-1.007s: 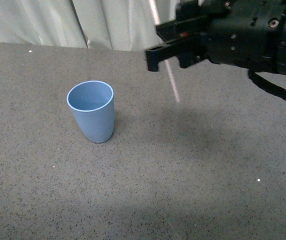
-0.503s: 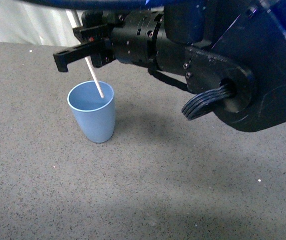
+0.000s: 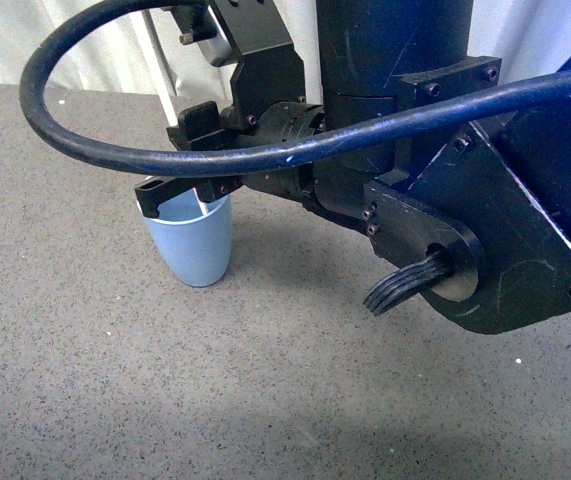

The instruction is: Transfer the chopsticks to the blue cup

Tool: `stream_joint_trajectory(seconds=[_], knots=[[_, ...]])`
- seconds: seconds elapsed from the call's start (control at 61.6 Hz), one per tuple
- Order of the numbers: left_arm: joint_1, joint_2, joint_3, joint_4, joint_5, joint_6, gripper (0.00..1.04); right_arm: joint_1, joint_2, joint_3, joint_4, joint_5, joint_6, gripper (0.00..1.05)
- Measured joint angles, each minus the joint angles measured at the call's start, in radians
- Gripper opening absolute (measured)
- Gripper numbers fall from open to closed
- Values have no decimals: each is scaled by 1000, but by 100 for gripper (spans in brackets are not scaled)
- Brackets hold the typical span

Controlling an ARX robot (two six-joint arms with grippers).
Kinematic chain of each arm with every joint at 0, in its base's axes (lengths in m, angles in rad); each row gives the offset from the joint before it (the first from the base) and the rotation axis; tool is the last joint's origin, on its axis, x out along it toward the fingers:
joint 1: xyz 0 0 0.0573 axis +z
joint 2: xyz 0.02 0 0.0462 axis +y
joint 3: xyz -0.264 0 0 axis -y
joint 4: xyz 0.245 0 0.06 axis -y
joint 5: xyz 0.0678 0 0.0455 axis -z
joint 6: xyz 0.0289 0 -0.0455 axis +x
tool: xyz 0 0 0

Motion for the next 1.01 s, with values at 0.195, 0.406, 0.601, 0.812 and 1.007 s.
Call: stream_joint_trajectory(seconds=[0.195,0.406,0.601,0.812,1.007], knots=[[0,0,0,0,0,0,98,-29,-133,-122,51,40,26,52],[0,0,0,0,0,0,98,-71,-288,-288,10,176,37,88],[0,0,0,0,0,0,98,-185,-454,-426,-146,373,69,95],[0,0,0,0,0,0,98,-313,-751,-587,-320,485,22,95],[0,0,0,0,0,0,98,-358,-1027,-711,-404,576,-45,95]])
